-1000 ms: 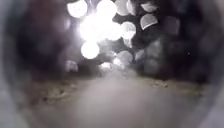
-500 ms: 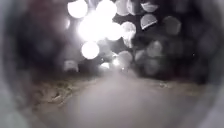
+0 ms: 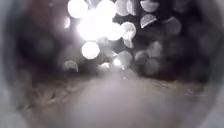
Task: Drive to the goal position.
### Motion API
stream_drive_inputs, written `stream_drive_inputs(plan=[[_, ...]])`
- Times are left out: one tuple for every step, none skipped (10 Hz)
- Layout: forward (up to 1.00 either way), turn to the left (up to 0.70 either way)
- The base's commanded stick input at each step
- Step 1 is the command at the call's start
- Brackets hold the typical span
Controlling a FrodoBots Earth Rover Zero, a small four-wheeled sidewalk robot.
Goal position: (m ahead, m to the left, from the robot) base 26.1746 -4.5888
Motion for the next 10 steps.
stream_drive_inputs(plan=[[0.70, 0.14], [0.70, 0.09], [0.70, 0.02], [0.70, 0.00], [0.70, 0.00], [0.70, 0.02], [0.70, 0.12], [0.70, 0.09], [0.70, 0.05], [0.70, 0.01]])
